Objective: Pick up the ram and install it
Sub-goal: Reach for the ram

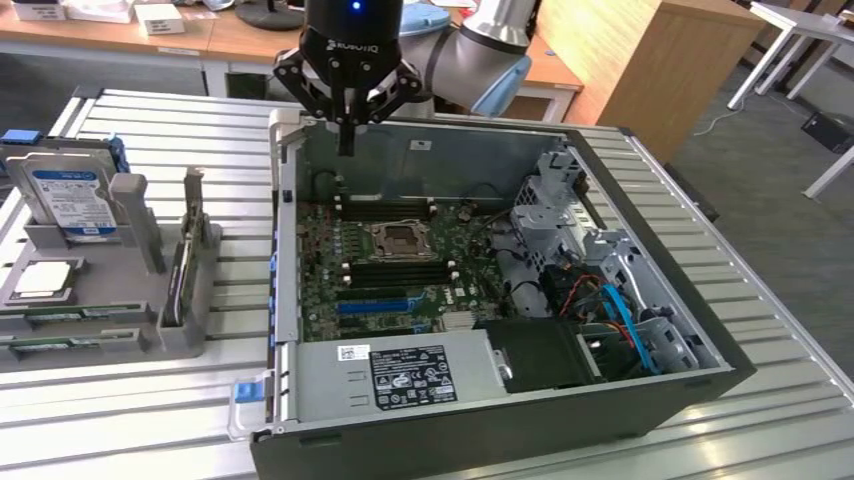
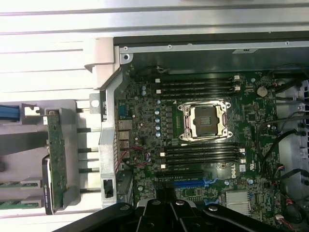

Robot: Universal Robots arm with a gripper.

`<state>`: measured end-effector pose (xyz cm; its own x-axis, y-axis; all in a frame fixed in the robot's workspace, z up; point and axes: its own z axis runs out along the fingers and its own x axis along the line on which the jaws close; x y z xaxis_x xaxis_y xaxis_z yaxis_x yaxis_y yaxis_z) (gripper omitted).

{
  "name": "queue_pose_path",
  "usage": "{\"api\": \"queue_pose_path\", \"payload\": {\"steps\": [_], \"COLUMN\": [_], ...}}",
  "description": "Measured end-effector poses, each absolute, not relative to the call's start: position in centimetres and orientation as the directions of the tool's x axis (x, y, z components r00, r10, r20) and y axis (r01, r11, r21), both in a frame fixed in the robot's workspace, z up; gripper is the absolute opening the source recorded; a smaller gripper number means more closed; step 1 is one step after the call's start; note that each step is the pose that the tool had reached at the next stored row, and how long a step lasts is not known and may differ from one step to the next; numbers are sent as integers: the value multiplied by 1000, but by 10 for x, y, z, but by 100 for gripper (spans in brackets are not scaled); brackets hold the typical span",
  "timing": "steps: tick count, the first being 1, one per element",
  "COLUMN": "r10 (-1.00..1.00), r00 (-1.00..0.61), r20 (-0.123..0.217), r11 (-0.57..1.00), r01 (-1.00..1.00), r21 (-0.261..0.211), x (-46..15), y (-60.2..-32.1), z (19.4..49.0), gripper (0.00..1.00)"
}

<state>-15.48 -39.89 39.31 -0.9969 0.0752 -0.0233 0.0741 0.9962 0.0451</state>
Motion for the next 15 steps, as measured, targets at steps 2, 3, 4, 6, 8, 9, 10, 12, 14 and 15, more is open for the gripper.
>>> {"api": "queue_pose_path", "payload": {"steps": [2, 3, 4, 6, 8, 9, 10, 12, 14, 15], "r10": [75, 75, 75, 75, 75, 75, 75, 75, 75, 75], "r00": [-997, -997, -997, -997, -997, -997, -997, -997, -997, -997], "r20": [-23, -23, -23, -23, -23, -23, -23, -23, -23, -23], "r11": [996, 996, 996, 996, 996, 996, 996, 996, 996, 996], "r01": [74, 74, 74, 74, 74, 74, 74, 74, 74, 74], "r21": [45, 45, 45, 45, 45, 45, 45, 45, 45, 45], "x": [-156, -157, -159, -161, -164, -166, -168, -172, -177, -178], "y": [-399, -399, -399, -399, -399, -399, -399, -399, -399, -399], "z": [393, 393, 393, 393, 393, 393, 393, 393, 393, 393], "gripper": [11, 11, 11, 11, 11, 11, 11, 11, 11, 11]}}
